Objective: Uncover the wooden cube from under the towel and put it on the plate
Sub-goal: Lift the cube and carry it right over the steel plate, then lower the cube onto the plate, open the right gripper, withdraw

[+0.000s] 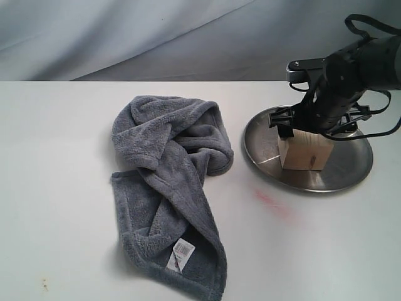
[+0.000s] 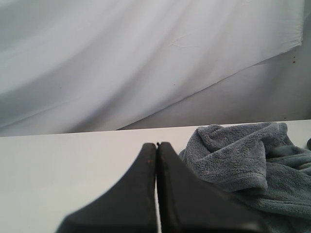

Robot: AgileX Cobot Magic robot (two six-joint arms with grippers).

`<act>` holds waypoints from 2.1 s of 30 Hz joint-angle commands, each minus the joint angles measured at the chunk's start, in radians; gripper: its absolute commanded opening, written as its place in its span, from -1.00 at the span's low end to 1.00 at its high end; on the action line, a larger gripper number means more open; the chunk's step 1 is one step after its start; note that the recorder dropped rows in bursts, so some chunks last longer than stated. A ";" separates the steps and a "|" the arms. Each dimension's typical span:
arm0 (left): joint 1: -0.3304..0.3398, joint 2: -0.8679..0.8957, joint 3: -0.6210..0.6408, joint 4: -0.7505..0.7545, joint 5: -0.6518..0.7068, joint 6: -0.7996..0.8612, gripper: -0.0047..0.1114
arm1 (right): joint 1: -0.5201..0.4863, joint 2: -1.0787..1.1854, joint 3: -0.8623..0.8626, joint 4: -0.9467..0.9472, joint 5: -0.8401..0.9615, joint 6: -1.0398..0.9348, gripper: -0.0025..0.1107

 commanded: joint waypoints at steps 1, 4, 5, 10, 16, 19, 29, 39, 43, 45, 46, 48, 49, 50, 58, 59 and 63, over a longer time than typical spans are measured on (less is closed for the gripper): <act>0.002 -0.004 0.004 -0.002 -0.013 -0.003 -0.92 | -0.007 -0.012 -0.004 0.001 -0.028 0.004 -0.04; 0.002 -0.004 0.004 -0.002 -0.013 -0.003 -0.92 | -0.007 -0.012 -0.004 0.001 -0.028 0.004 0.16; 0.002 -0.004 0.004 -0.002 -0.013 -0.003 -0.92 | -0.007 -0.012 -0.004 0.001 -0.028 0.004 0.20; 0.002 -0.004 0.004 -0.002 -0.013 -0.003 -0.92 | -0.007 -0.012 -0.004 0.001 -0.032 0.002 0.24; 0.002 -0.004 0.004 -0.002 -0.013 -0.003 -0.92 | -0.007 -0.012 -0.004 0.001 -0.048 0.002 0.27; 0.002 -0.004 0.004 -0.002 -0.013 -0.003 -0.92 | -0.007 -0.015 -0.004 0.001 -0.052 0.002 0.44; 0.002 -0.004 0.004 -0.002 -0.013 -0.003 -0.92 | -0.007 -0.017 -0.004 -0.010 -0.062 0.002 0.60; 0.002 -0.004 0.004 -0.002 -0.013 -0.003 -0.92 | -0.007 -0.174 -0.004 -0.045 -0.148 -0.045 0.60; 0.002 -0.004 0.004 -0.002 -0.013 -0.003 -0.92 | -0.007 -0.257 -0.004 -0.048 -0.152 -0.134 0.59; 0.002 -0.004 0.004 -0.002 -0.013 -0.003 -0.92 | -0.007 -0.293 -0.004 -0.048 -0.150 -0.183 0.56; 0.002 -0.004 0.004 -0.002 -0.013 -0.003 -0.92 | -0.007 -0.313 -0.004 -0.048 -0.147 -0.206 0.53; 0.002 -0.004 0.004 -0.002 -0.013 -0.003 -0.92 | -0.007 -0.349 -0.004 -0.040 -0.136 -0.243 0.42; 0.002 -0.004 0.004 -0.002 -0.013 -0.003 -0.92 | -0.010 -0.367 -0.004 -0.015 -0.128 -0.264 0.33; 0.002 -0.004 0.004 -0.002 -0.013 -0.003 -0.92 | -0.021 -0.383 -0.001 0.013 -0.124 -0.290 0.22; 0.002 -0.004 0.004 -0.002 -0.013 -0.003 -0.92 | -0.134 -0.590 0.271 0.203 -0.364 -0.436 -0.55; 0.002 -0.004 0.004 -0.002 -0.013 -0.003 -0.92 | -0.151 -0.623 0.309 0.228 -0.402 -0.454 -0.60; 0.002 -0.004 0.004 -0.002 -0.013 -0.003 -0.92 | -0.227 -0.747 0.467 0.299 -0.564 -0.495 -0.78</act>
